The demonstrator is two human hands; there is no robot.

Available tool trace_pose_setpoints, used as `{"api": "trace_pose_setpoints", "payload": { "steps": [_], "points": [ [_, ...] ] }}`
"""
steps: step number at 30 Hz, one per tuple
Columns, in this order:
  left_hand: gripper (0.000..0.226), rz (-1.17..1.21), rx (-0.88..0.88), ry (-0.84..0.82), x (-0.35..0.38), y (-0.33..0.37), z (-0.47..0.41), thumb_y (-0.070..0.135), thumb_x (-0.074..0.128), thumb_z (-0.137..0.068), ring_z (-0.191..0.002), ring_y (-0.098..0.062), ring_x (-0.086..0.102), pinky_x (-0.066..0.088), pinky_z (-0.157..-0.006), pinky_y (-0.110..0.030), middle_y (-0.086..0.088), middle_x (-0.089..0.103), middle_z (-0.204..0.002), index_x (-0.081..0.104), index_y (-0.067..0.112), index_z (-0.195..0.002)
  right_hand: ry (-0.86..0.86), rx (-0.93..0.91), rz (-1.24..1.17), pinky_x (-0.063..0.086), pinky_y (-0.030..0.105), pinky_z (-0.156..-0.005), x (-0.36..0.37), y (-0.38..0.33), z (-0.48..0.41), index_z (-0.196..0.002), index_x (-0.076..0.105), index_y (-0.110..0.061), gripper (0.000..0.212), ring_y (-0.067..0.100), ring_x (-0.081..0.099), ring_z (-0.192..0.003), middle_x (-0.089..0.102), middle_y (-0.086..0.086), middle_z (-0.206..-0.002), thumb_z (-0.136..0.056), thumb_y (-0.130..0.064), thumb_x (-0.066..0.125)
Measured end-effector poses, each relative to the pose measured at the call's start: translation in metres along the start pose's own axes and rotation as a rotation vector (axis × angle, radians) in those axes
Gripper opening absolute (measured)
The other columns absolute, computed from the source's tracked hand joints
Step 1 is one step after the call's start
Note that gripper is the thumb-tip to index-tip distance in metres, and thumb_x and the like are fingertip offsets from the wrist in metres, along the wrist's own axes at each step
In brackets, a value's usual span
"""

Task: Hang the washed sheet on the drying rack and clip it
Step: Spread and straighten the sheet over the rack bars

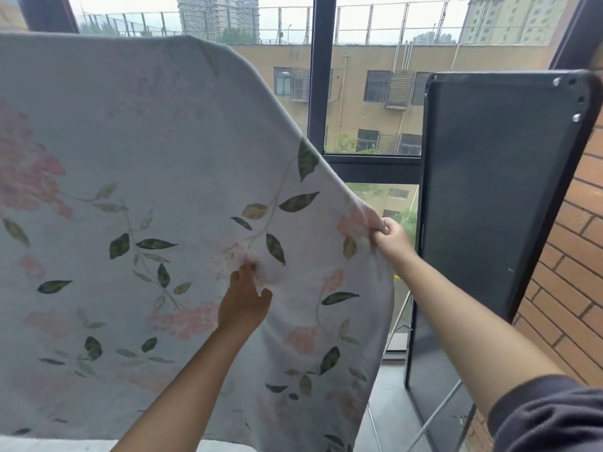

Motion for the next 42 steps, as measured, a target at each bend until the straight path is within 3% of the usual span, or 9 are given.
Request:
{"api": "trace_pose_setpoints", "payload": {
  "steps": [4, 9, 11, 13, 17, 22, 29, 35, 42],
  "points": [
    [0.055, 0.060, 0.006, -0.033, 0.003, -0.005, -0.002, 0.021, 0.051, -0.088, -0.105, -0.025, 0.056, 0.050, -0.080, -0.038, -0.001, 0.040, -0.133, 0.031, 0.021, -0.139, 0.170, 0.050, 0.348, 0.049, 0.040, -0.084, 0.014, -0.008, 0.022, -0.123, 0.045, -0.020, 0.041, 0.030, 0.054, -0.098, 0.047, 0.010, -0.117, -0.085, -0.028, 0.055],
    [0.044, 0.207, 0.030, -0.047, 0.004, -0.019, -0.003, 0.011, 0.047, -0.087, -0.103, -0.013, 0.055, 0.051, -0.083, -0.036, 0.006, 0.050, -0.124, 0.045, 0.028, -0.127, -0.141, 0.212, -0.429, 0.052, 0.037, -0.065, 0.104, -0.007, 0.056, -0.095, 0.042, -0.011, 0.004, 0.022, 0.060, -0.068, 0.056, 0.012, -0.090, -0.095, -0.015, 0.043],
    [0.046, 0.250, 0.033, -0.058, 0.004, -0.026, -0.002, 0.007, 0.046, -0.087, -0.105, -0.009, 0.053, 0.051, -0.083, -0.034, 0.008, 0.050, -0.124, 0.049, 0.027, -0.129, -0.380, 0.255, -0.579, 0.044, 0.025, -0.066, 0.145, -0.013, 0.068, -0.093, 0.048, -0.020, 0.017, 0.012, 0.055, -0.073, 0.056, 0.004, -0.090, -0.100, -0.024, 0.034],
    [0.046, 0.287, 0.037, -0.059, 0.004, -0.031, -0.001, 0.005, 0.047, -0.088, -0.108, -0.008, 0.053, 0.053, -0.084, -0.035, 0.010, 0.050, -0.123, 0.051, 0.026, -0.128, -0.527, 0.194, -0.553, 0.044, 0.019, -0.065, 0.174, -0.013, 0.077, -0.099, 0.056, -0.028, 0.029, 0.005, 0.057, -0.080, 0.062, -0.009, -0.093, -0.102, -0.030, 0.027],
    [0.048, 0.349, 0.021, -0.051, 0.002, -0.040, 0.001, -0.002, 0.043, -0.088, -0.108, -0.006, 0.052, 0.054, -0.086, -0.039, 0.012, 0.048, -0.123, 0.053, 0.025, -0.126, -0.535, 0.132, -0.496, 0.048, 0.020, -0.069, 0.187, -0.003, 0.086, -0.092, 0.064, -0.015, 0.040, 0.014, 0.060, -0.089, 0.068, 0.005, -0.096, -0.097, -0.029, 0.027],
    [0.050, 0.359, 0.001, -0.086, 0.006, -0.047, 0.003, -0.004, 0.042, -0.090, -0.110, -0.010, 0.052, 0.051, -0.088, -0.032, 0.008, 0.048, -0.130, 0.049, 0.025, -0.130, -0.630, 0.070, -0.268, 0.046, 0.032, -0.087, 0.188, 0.025, 0.102, -0.121, 0.056, -0.023, 0.043, 0.015, 0.057, -0.104, 0.063, 0.012, -0.115, -0.082, -0.011, 0.042],
    [0.047, 0.359, -0.085, -0.121, 0.018, -0.077, 0.026, 0.006, 0.046, -0.094, -0.112, -0.014, 0.054, 0.043, -0.077, -0.018, 0.003, 0.046, -0.140, 0.043, 0.020, -0.139, -0.393, 0.098, -0.218, 0.055, 0.035, -0.086, 0.186, 0.056, 0.127, -0.105, 0.059, -0.026, 0.036, 0.018, 0.064, -0.097, 0.069, 0.000, -0.101, -0.081, -0.002, 0.047],
    [0.036, 0.474, -0.137, -0.093, 0.008, -0.112, 0.063, 0.011, 0.051, -0.093, -0.101, -0.008, 0.057, 0.041, -0.066, -0.007, 0.007, 0.053, -0.128, 0.051, 0.022, -0.127, -0.199, 0.217, -0.298, 0.047, 0.042, -0.100, 0.195, 0.085, 0.172, -0.135, 0.043, -0.041, 0.067, 0.005, 0.054, -0.120, 0.056, -0.017, -0.131, -0.070, -0.026, 0.050],
    [0.028, 0.488, -0.199, -0.090, -0.037, -0.207, 0.126, 0.007, 0.056, -0.089, -0.095, -0.004, 0.060, 0.040, -0.072, -0.007, 0.008, 0.062, -0.112, 0.057, 0.026, -0.110, -0.100, 0.350, -0.243, 0.042, 0.040, -0.104, 0.226, 0.095, 0.261, -0.140, 0.042, -0.019, 0.053, 0.014, 0.050, -0.120, 0.051, -0.002, -0.134, -0.089, -0.003, 0.047]
  ]
}}
Point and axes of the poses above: each hand's wrist, its own z-axis away from the middle knuckle, its own x-axis out of the palm, y = z × x, the point moved 7 cm from there along -z, towards the middle knuckle
